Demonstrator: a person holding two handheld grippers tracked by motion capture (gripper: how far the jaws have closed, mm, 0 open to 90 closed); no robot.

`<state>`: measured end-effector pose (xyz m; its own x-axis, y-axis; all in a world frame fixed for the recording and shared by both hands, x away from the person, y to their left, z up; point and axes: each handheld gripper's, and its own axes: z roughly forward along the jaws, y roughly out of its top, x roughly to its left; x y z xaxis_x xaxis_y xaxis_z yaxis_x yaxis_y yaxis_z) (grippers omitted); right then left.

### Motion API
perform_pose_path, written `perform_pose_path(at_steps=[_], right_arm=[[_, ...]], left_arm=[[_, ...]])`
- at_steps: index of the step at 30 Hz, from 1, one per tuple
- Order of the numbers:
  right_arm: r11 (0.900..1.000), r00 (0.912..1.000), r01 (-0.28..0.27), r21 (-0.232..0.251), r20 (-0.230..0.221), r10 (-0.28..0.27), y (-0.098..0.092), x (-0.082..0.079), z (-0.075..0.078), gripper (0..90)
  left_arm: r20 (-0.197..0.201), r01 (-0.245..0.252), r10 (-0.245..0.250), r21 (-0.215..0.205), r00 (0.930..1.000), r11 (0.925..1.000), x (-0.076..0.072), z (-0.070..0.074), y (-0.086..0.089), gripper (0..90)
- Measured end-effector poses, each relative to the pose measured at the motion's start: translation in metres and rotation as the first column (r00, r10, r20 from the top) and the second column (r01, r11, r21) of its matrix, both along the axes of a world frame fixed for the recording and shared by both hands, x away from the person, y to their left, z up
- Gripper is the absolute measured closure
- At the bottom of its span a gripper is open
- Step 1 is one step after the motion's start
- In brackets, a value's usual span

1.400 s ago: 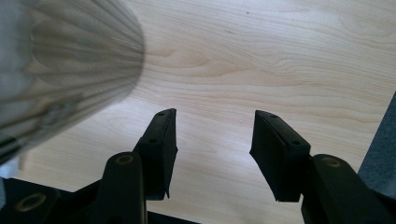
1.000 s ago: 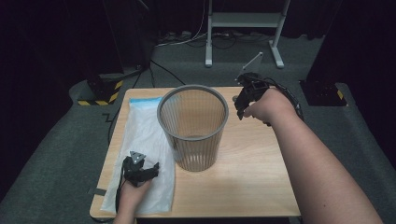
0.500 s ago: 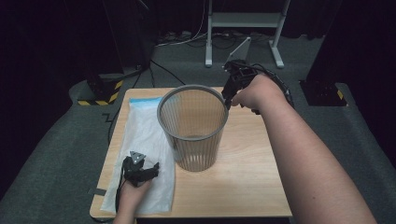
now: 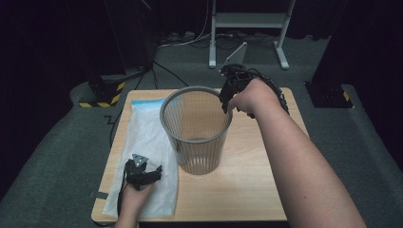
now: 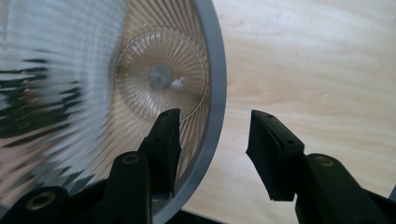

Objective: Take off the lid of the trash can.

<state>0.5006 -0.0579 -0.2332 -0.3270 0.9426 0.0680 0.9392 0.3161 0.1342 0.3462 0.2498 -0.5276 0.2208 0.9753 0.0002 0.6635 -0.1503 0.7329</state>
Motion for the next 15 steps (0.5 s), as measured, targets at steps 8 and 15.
perform_pose_path(at_steps=[8, 15], right_arm=[[0.999, 0.9985, 0.043, 0.032, -0.035, -0.042, -0.0060, 0.0034, -0.0088, 62.4], [0.999, 0.9989, 0.025, 0.029, -0.039, -0.024, -0.0030, 0.0033, -0.0098, 71.7]], left_arm=[[0.000, 0.000, 0.000, 0.000, 1.0000, 1.0000, 0.0000, 0.0000, 0.0000, 19.6], [0.000, 0.000, 0.000, 0.000, 1.0000, 1.0000, 0.0001, 0.0000, -0.0001, 19.6]])
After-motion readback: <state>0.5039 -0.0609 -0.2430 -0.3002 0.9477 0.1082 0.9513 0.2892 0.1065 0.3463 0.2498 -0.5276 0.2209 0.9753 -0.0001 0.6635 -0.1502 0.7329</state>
